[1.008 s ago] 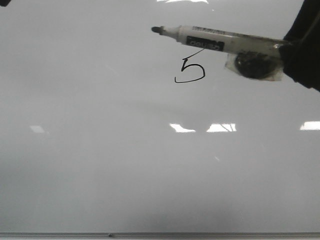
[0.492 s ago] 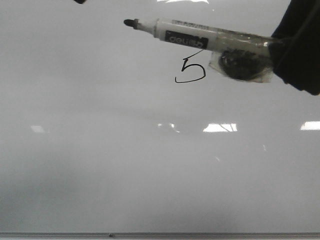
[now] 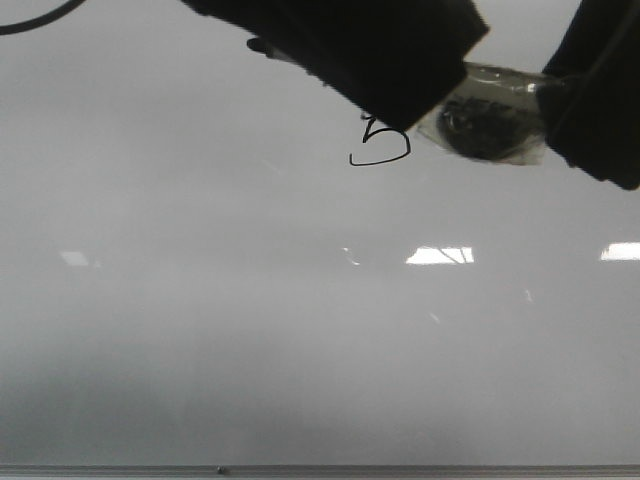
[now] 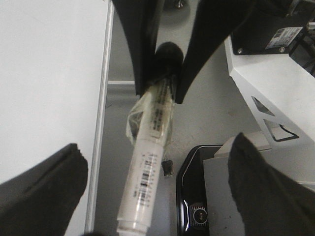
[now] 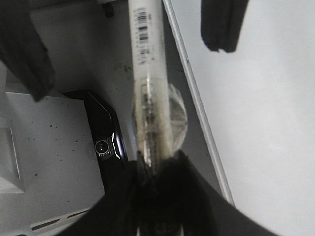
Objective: Write number 5 on whiteboard
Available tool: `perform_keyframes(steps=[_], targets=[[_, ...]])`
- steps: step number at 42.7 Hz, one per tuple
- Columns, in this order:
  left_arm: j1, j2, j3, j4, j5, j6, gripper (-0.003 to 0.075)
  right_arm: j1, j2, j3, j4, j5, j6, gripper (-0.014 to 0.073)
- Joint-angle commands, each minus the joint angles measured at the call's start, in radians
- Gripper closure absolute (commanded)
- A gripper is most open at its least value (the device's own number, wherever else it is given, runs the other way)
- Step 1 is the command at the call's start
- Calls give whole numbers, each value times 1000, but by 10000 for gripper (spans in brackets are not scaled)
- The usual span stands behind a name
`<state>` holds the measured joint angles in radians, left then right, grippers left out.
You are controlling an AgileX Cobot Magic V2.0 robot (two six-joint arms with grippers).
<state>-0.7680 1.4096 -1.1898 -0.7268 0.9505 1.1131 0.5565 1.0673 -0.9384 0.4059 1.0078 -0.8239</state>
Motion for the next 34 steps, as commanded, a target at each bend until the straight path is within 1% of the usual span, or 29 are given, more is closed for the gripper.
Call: perform_keyframes(steps=[1, 4, 10, 13, 19, 23, 25, 28, 34], targets=[[-8, -20, -36, -30, -30, 1, 197, 1, -20, -36, 34, -35, -10, 664], [-8, -20, -36, -21, -30, 1, 272, 1, -20, -36, 34, -35, -10, 664], [-8, -20, -36, -19, -32, 1, 451, 1, -20, -36, 34, -35, -10, 664], [-8, -20, -36, -19, -32, 1, 524, 1, -20, -36, 34, -35, -10, 664], [-8, -20, -36, -19, -32, 1, 647, 1, -20, -36, 34, -41, -10, 664], [-8, -20, -36, -19, -32, 1, 701, 1, -20, -36, 35, -41, -9, 641], [-8, -20, -36, -19, -32, 1, 727, 1, -20, -36, 35, -40, -9, 599], [-8, -20, -36, -19, -32, 1, 741, 1, -20, -36, 35, -35, -9, 501], [-3, -20, -36, -12, -32, 1, 741, 1, -21, -36, 35, -30, -9, 221]])
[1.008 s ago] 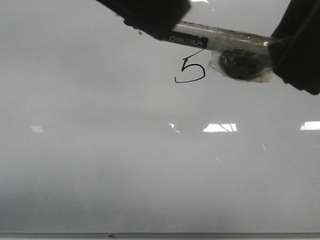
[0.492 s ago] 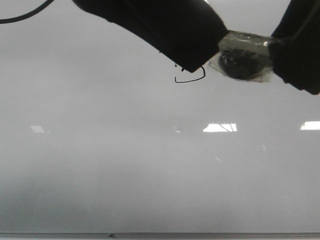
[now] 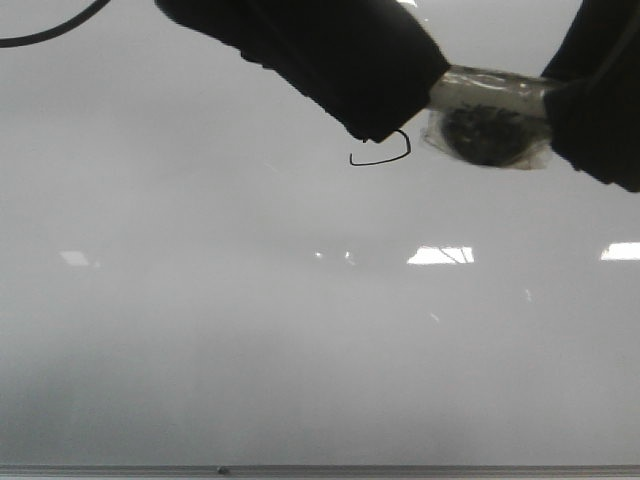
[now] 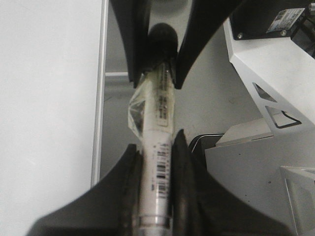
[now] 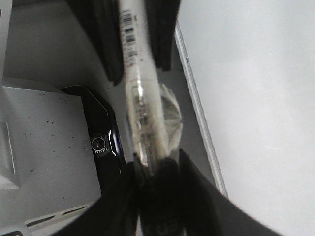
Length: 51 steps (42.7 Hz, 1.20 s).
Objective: Write number 5 on whiteboard
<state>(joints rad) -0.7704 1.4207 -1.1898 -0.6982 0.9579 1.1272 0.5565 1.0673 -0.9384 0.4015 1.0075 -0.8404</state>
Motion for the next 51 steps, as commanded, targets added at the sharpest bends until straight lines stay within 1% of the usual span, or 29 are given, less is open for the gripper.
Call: perform_keyframes(steps=[1, 3, 6, 9, 12, 16, 18, 20, 23, 26, 28, 31, 35, 37, 40, 42, 43, 45, 46, 48, 51], targets=[[-1, -31, -36, -33, -39, -13, 741, -2, -21, -36, 37, -28, 8, 169], [-1, -31, -36, -14, -39, -16, 741, -10, -26, -37, 33, -18, 8, 95], [-1, -31, -38, 15, -33, -27, 741, -35, -40, -37, 13, 0, 23, 35], [-1, -31, -48, 75, -20, -80, 741, -74, -62, -37, -34, 9, 82, 36], [-1, -31, -78, 182, 11, -165, 741, -128, -90, -37, -107, 10, 192, 37], [-1, -31, -130, 353, 68, -345, 741, -202, -134, -37, -175, 10, 324, 37], [-1, -31, -158, 437, 89, -439, 741, -234, -153, -37, -188, 12, 369, 37], [-1, -31, -185, 563, 107, -563, 741, -260, -171, -37, -188, 13, 391, 37], [-1, -33, -215, 728, 124, -786, 741, -283, -189, -36, -188, 12, 394, 37], [-1, -49, -221, 904, 138, -973, 741, -288, -195, -36, -188, 9, 394, 37], [0, -67, -216, 994, 152, -1056, 741, -288, -195, -36, -188, 8, 394, 37], [19, -102, -204, 1061, 155, -1127, 741, -288, -194, -36, -188, 6, 394, 37], [80, -166, -163, 1093, 121, -1179, 741, -288, -194, -36, -188, 3, 394, 37], [127, -200, -129, 1097, 85, -1202, 741, -288, -194, -36, -188, 3, 394, 37], [212, -253, -66, 1097, 6, -1258, 741, -288, -194, -36, -188, -1, 394, 37], [286, -287, -17, 1097, -53, -1307, 741, -288, -194, -36, -188, -3, 394, 37], [305, -302, 5, 1097, -79, -1326, 741, -288, -194, -36, -188, -4, 394, 37], [378, -337, 60, 1097, -141, -1364, 741, -288, -194, -36, -187, -6, 394, 37], [396, -351, 85, 1097, -169, -1380, 741, -288, -194, -36, -187, -8, 394, 37], [462, -383, 147, 1097, -242, -1414, 741, -288, -194, -36, -187, -10, 394, 37], [528, -420, 230, 1097, -356, -1455, 741, -288, -194, -36, -187, -16, 394, 37]])
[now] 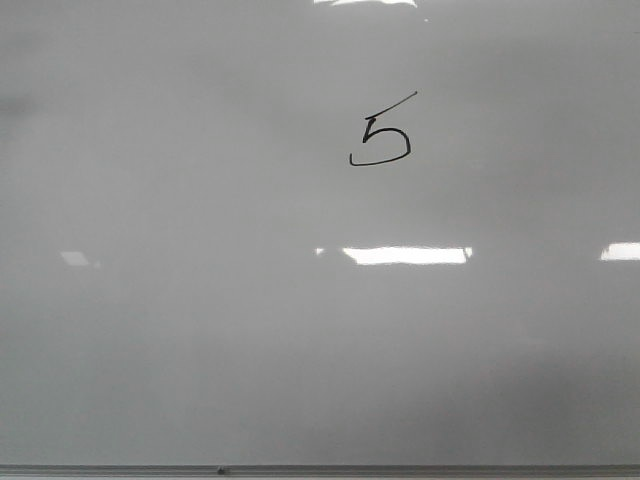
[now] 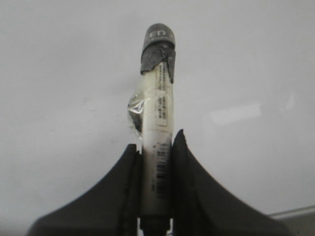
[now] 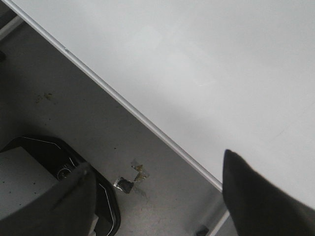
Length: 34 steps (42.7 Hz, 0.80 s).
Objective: Write number 5 on whiteboard
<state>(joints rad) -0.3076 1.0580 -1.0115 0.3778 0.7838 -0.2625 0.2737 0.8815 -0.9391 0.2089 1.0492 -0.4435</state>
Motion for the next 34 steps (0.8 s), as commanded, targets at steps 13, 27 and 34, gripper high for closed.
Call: perform_keyframes(steps=[13, 27, 34], targets=[[234, -71, 409, 15, -837, -214, 741, -5, -8, -33, 8, -82, -3, 37], [240, 113, 460, 15, -1217, -176, 741, -5, -8, -32, 8, -82, -3, 37], [275, 203, 460, -51, -1346, -122, 741, -5, -8, -32, 8, -82, -3, 37]])
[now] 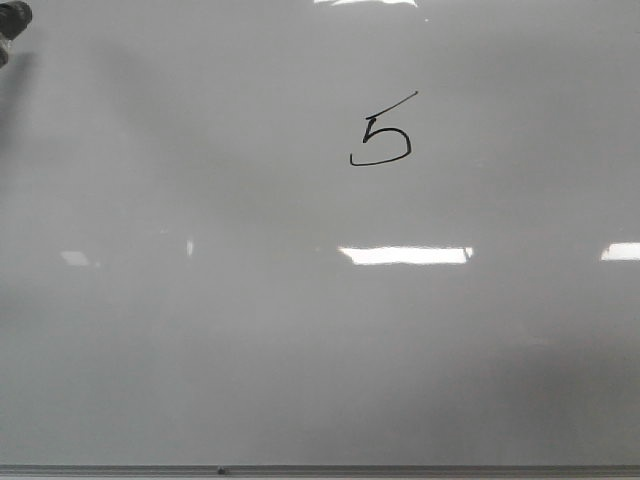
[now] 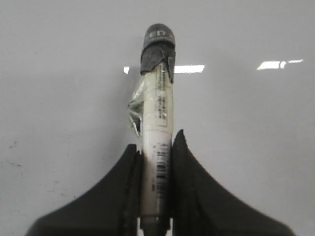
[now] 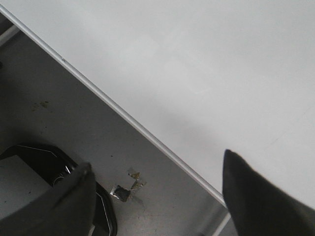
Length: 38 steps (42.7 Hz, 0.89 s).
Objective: Write number 5 on whiteboard
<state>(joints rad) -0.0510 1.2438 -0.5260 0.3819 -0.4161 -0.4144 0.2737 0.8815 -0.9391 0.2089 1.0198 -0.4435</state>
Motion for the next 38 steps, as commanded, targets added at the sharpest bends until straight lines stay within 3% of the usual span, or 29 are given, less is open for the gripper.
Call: perform_keyframes(steps=[1, 7, 19, 22, 30, 38], targets=[[24, 28, -26, -64, -163, 39, 741, -5, -8, -32, 8, -53, -3, 37], [39, 110, -26, -71, -275, 103, 741, -5, -8, -32, 8, -53, -3, 37], [39, 213, -26, -79, -330, 113, 725, -5, -8, -32, 8, -53, -3, 37], [39, 215, -26, -75, -329, 113, 666, -5, -8, -32, 9, -53, -3, 37], [39, 215, -26, -74, -329, 113, 422, -5, -8, -32, 9, -52, -3, 37], [39, 202, -26, -74, -324, 113, 395, -5, -8, -32, 9, -46, -3, 37]])
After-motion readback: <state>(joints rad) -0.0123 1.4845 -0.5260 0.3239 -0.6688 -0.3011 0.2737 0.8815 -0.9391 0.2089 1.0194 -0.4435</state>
